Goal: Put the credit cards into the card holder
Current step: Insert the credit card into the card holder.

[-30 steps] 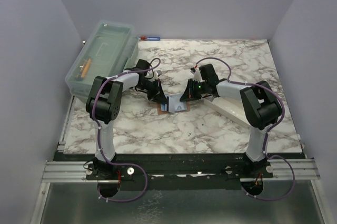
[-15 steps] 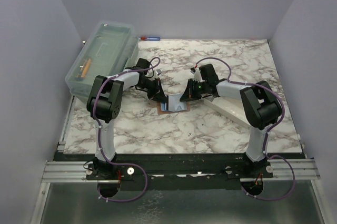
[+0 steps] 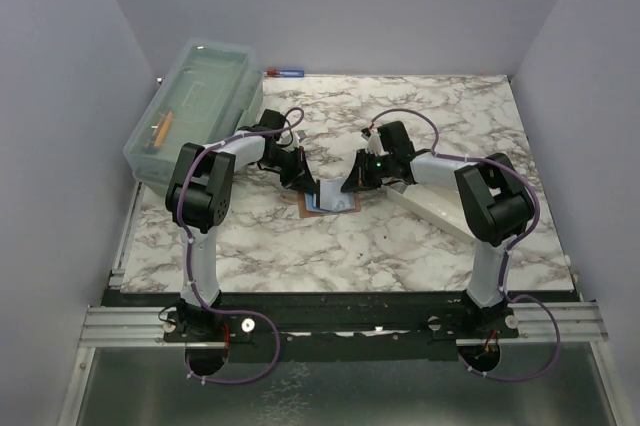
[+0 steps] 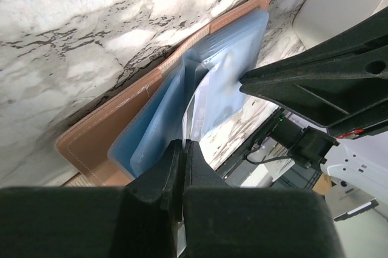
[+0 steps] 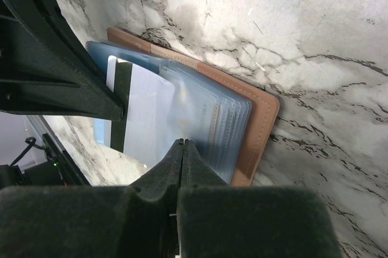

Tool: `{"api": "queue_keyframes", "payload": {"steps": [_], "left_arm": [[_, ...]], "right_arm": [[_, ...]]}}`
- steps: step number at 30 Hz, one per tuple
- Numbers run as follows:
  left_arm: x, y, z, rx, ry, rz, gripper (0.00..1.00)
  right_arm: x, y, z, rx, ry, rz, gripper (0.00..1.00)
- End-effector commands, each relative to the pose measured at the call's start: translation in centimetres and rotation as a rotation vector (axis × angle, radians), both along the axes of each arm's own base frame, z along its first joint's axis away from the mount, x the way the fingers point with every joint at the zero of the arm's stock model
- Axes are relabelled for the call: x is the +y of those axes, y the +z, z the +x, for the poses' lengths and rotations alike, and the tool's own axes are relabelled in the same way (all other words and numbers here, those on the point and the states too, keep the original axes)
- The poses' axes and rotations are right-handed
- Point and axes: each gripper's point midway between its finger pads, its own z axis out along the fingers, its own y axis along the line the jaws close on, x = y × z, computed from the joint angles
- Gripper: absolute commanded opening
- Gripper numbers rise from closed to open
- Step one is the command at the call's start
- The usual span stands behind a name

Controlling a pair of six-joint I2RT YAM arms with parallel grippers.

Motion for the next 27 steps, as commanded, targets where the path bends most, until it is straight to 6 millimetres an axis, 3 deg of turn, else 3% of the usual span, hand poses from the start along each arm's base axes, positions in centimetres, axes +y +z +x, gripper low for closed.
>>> {"api": "queue_keyframes", "payload": {"steps": [1,14,20,27], "left_arm": [[0.4,-1.9,1.9,-0.055,0.056,0.073,0.0],[0.5,-2.2,2.6,-0.079,0.091,0.089,0.0],[0.1,-2.8,1.6,-0.062,0.088,0.088,0.0],[-0.2,-3.2,0.8,-0.051,0.082,0.095,0.0]], "right_arm": [[-2.1,-4.3,-0.7,0.061,-0.026,-0.129,0.0],[-2.0,-4.4,-0.8,0.068,-0.03,-0.121,0.0],[-2.2,-3.7,-0.8,0.088,-0.053,-0.129,0.0],[-3.0,-0.7,-1.0,0.061,-0.056,-0.169,0.23]]}}
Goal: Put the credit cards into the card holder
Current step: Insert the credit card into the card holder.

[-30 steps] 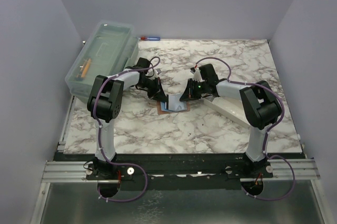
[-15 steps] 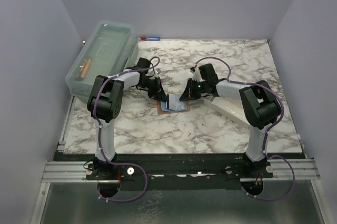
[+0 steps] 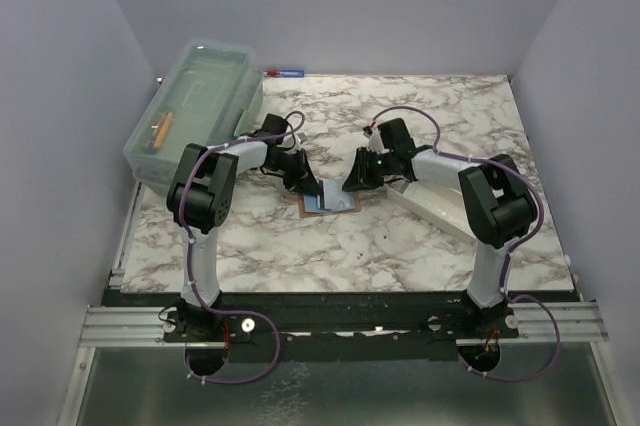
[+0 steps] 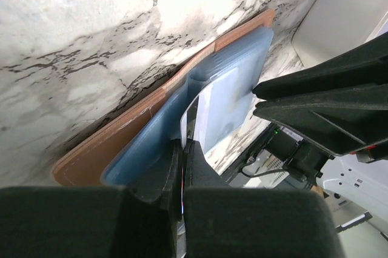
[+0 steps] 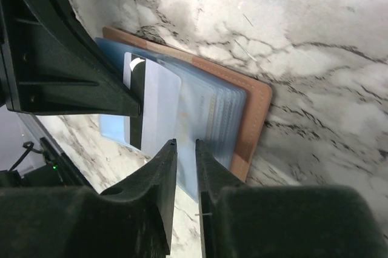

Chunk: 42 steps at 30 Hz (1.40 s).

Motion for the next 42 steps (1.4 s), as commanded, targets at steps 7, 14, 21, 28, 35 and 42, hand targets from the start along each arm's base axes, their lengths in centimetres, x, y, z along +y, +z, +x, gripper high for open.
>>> {"api": "queue_keyframes", "payload": {"steps": [7,14,21,28,35,42], "left_arm": [[0.4,-2.0,0.6,-0.063,0.032,0.115,0.0],[-0.5,-2.1,0.5,-0.057,0.066,0.158,0.0],[-1.9,-1.1,0.7,-0.102,0.141,0.177,0.09],[-1.3,0.4,0.3,-0.15,0.138,0.173,0.37],[-2.1,0.8,0.2,-0.163,0.115,0.161,0.4],[-5.0,2.1,0.3,-0.235,0.052,0.182,0.4]], "right_arm": [[-3.2,-2.1,-1.3,0.046,-0.029,-0.171,0.27],[-2.1,-3.1,-1.8,0.083,-0.013,-0.108,0.04],[-2.1,-2.9,-1.9,0.079,-0.024,-0.101,0.01],[-2.3,-2.8,-1.9,0.072,-0.025,-0.112,0.0],[-1.9,-2.8,-2.0,0.072,-0.015,-0.099,0.0],[-1.3,-2.4,-2.1,0.063,-0.003,-0.087,0.0]]}}
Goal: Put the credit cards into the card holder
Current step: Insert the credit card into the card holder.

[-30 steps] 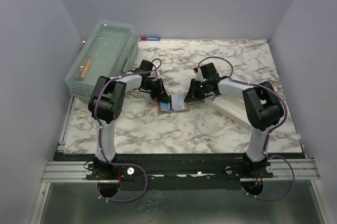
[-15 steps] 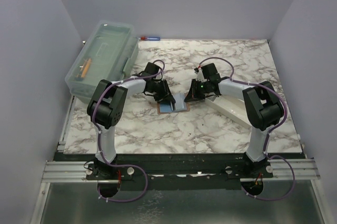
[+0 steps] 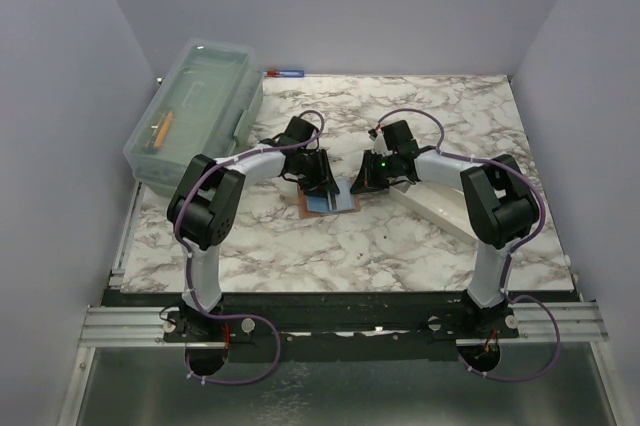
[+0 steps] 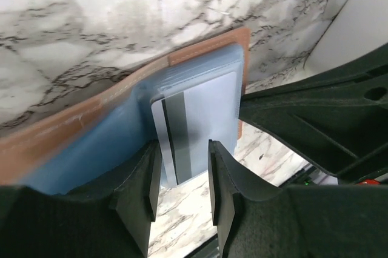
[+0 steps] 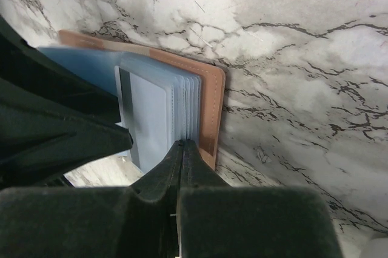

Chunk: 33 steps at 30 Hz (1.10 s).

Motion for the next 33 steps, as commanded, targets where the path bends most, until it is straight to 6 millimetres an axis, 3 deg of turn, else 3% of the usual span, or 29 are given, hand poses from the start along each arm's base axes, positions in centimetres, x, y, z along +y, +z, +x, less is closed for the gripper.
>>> {"api": "queue_keyframes", "payload": {"steps": [1,5,14,18,22,30,33], "left_arm": [[-2.1,1.6,0.6,-0.084,-0.052,0.022,0.41],[-2.2,1.5,0.3,-0.095,-0.087,0.06,0.43],[0.0,0.9,0.3,-0.066,-0.08,0.094,0.52],[-0.7,1.5,0.1,-0.051,-0.088,0.06,0.67],[-0.6,2.6,0.3,-0.083,-0.091,0.056,0.8],[0.2,6.2,-1.0,-0.14,-0.14,0.042,0.83],[0.7,8.2,-1.2,-0.198,-0.158,0.05,0.84]], "right_arm": [[0.2,-1.5,-1.5,0.043,0.02,-0.021,0.0],[0.1,-1.4,-1.4,0.041,0.018,-0.028,0.0],[-0.6,-1.0,-0.9,0.02,0.003,-0.085,0.0],[-0.7,-0.3,-0.6,0.007,-0.004,-0.091,0.0],[-1.0,2.0,-0.1,-0.032,-0.018,-0.104,0.0],[-4.1,7.2,0.4,-0.132,-0.123,-0.218,0.03],[-6.1,8.6,0.2,-0.169,-0.228,-0.264,0.1]]}}
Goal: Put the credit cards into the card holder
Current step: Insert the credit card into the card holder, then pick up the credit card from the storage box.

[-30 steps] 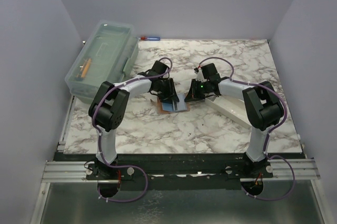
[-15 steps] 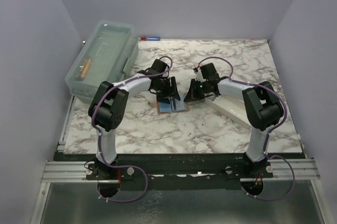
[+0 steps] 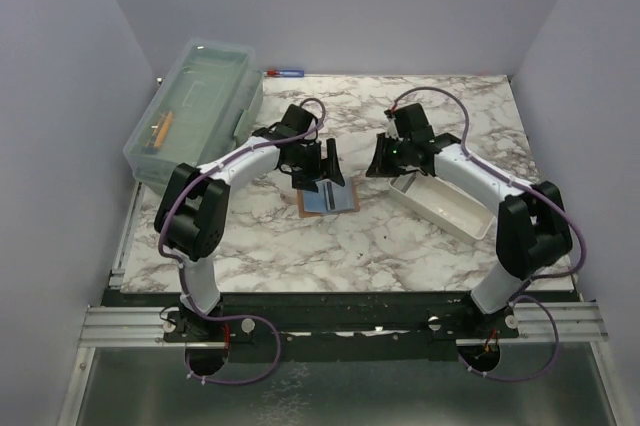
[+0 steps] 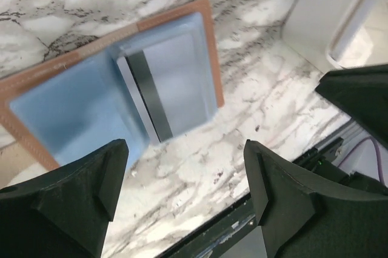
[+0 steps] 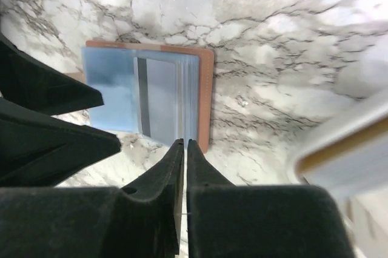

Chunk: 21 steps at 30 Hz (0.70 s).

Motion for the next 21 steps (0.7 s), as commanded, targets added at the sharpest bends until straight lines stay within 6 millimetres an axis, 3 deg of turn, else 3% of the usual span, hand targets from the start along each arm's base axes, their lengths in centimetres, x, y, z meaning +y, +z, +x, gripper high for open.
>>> {"api": "queue_keyframes", "payload": {"steps": [1,6,11,14,21], "left_arm": [[0.7,5.3,-0.4,-0.125,-0.057,-0.025,0.84],[1.4,7.9,-0.3,-0.233,-0.08,-0.015,0.84],[3.0,7.2,-0.4,-0.291,-0.066,0.053,0.84],[3.1,6.9,-1.0,-0.285,-0.064,0.039,0.84],[2.0,8.2,-1.9,-0.294,-0.088,-0.039,0.84]], "right_arm": [[-3.9,2.6,-0.1,-0.076,-0.183,-0.117,0.16],[-7.0,3.1,-0.5,-0.096,-0.423,-0.02,0.45],[-8.3,3.1,-0.9,-0.113,-0.549,0.136,0.72],[-9.0,2.5,-0.5,-0.093,-0.587,0.163,0.77],[-9.5,0.8,0.8,-0.07,-0.626,0.18,0.81]]}}
